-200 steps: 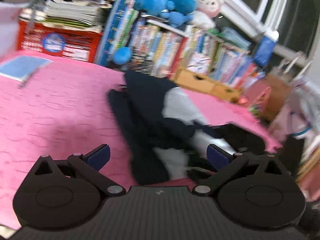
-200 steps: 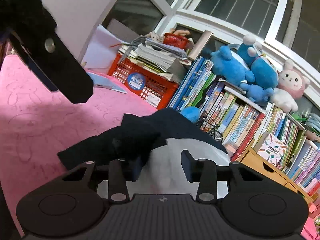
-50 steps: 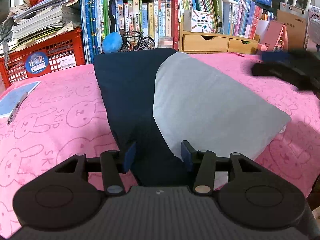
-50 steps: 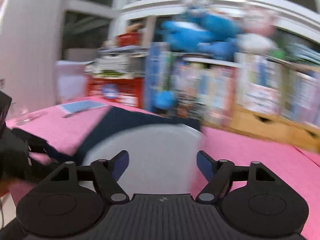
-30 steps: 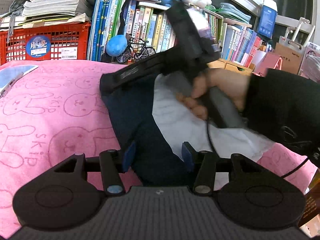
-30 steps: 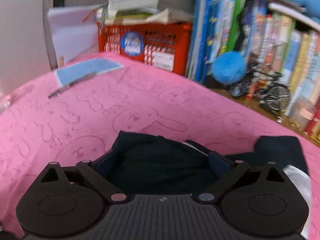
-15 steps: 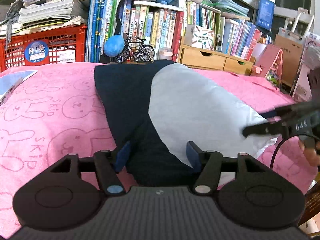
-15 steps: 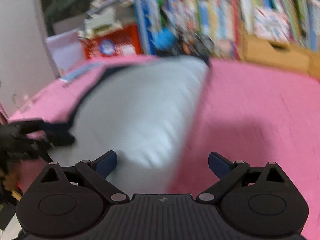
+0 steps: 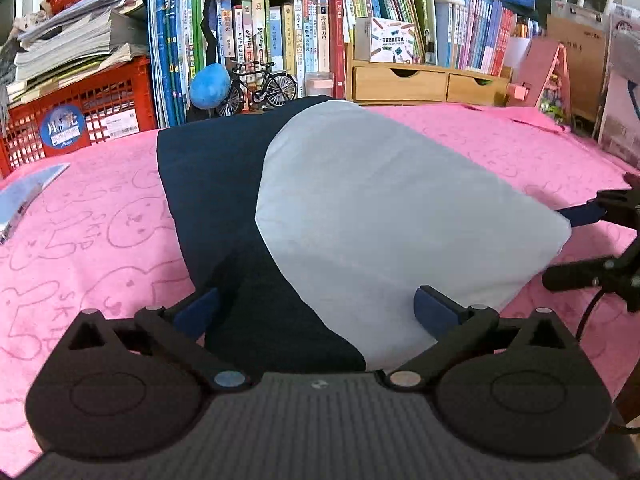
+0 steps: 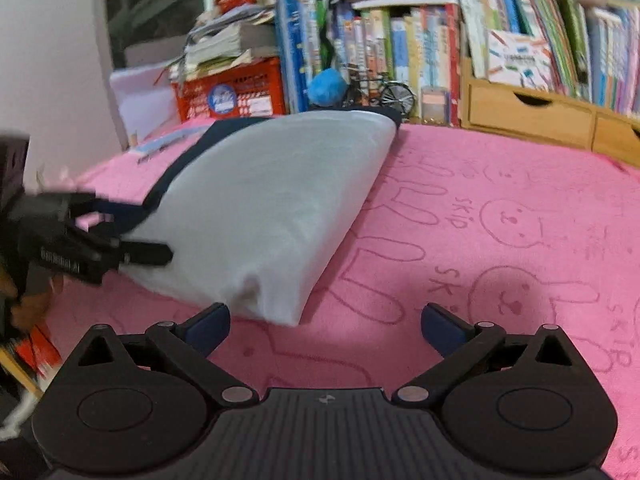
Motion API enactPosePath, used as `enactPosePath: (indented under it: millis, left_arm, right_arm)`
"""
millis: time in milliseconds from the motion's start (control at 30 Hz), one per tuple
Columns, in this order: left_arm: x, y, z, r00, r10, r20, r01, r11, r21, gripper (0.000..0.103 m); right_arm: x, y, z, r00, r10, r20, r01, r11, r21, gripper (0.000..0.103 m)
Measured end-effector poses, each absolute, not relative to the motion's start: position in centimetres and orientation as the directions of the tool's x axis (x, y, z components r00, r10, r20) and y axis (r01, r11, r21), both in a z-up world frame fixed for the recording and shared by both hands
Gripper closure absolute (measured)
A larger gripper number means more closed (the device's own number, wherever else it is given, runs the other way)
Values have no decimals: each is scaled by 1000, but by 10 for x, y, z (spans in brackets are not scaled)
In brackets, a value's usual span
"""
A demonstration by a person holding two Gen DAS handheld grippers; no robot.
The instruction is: Fold clothes
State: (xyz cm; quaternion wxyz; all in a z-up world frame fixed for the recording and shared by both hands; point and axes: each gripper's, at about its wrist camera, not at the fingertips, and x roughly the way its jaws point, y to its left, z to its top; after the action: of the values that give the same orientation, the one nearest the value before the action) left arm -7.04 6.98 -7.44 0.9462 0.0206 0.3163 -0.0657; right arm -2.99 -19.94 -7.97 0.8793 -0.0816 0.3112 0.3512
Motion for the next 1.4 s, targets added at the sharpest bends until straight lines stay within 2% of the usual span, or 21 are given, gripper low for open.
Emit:
enactPosePath:
  millis: [67, 1400]
  left_arm:
    - [-70, 69, -75, 791, -107, -603, 132, 991, -2, 0]
    - [-80, 61, -78, 823, -59, -565, 84, 996, 18, 0]
  right_arm:
    - [-32, -195, -81, 564, 555, -612, -677, 735, 43, 0]
    - [-29, -197, -84, 576, 555, -600, -670, 741, 44, 0]
